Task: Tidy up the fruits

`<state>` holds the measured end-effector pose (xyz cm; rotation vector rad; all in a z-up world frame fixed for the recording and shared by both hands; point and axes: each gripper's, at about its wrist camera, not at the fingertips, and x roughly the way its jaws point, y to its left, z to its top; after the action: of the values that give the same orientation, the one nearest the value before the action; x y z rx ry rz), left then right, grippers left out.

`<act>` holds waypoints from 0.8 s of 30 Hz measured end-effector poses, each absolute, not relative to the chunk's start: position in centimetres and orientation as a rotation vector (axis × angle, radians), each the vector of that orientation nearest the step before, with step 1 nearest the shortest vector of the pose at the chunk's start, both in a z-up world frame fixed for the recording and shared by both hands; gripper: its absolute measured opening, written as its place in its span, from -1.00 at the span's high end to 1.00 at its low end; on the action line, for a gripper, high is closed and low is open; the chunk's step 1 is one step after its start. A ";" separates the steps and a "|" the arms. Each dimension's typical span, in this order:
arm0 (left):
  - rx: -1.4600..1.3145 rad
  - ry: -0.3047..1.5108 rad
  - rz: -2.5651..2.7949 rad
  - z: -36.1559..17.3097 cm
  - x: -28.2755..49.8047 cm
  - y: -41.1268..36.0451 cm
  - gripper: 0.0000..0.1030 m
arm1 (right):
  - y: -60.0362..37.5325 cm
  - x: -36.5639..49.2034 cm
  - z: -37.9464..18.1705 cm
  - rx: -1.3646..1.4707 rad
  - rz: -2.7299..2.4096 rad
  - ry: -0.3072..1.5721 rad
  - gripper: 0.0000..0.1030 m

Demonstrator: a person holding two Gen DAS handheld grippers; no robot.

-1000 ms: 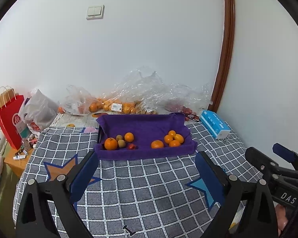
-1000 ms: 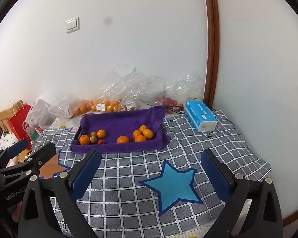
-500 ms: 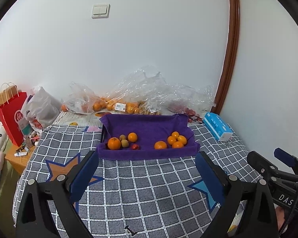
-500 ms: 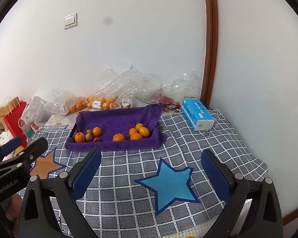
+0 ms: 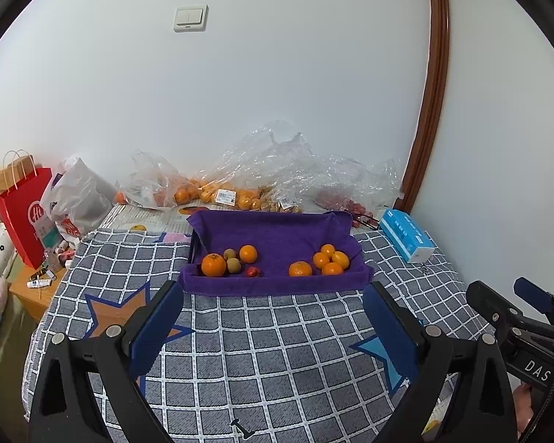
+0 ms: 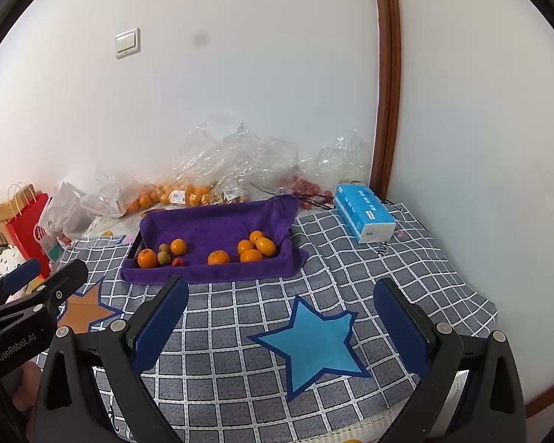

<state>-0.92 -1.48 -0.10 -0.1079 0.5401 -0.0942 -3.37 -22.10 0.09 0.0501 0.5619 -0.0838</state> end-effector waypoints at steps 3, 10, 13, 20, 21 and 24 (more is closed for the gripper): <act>-0.103 0.539 -0.090 -0.1 -0.9 -1.5 -0.91 | -22.1 -3.3 0.1 0.053 -0.081 0.565 -0.93; -0.101 0.545 -0.092 -0.2 -0.7 -1.5 -0.91 | -21.9 -3.2 0.0 0.047 -0.081 0.564 -0.93; -0.108 0.544 -0.095 -0.2 -0.7 -1.4 -0.91 | -21.7 -3.2 0.1 0.040 -0.082 0.563 -0.93; -0.101 0.542 -0.093 -0.3 -0.9 -1.5 -0.91 | -21.3 -3.1 0.0 0.031 -0.083 0.562 -0.93; -0.102 0.545 -0.096 -0.3 -0.9 -1.5 -0.91 | -21.3 -3.1 0.0 0.032 -0.085 0.562 -0.93; -0.100 0.546 -0.092 -0.4 -0.8 -1.4 -0.91 | -21.4 -3.1 0.0 0.038 -0.079 0.561 -0.93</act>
<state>-0.82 -1.39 -0.36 -0.1003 0.5464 -0.0919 -3.11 -21.37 0.03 0.0375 0.5609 -0.0793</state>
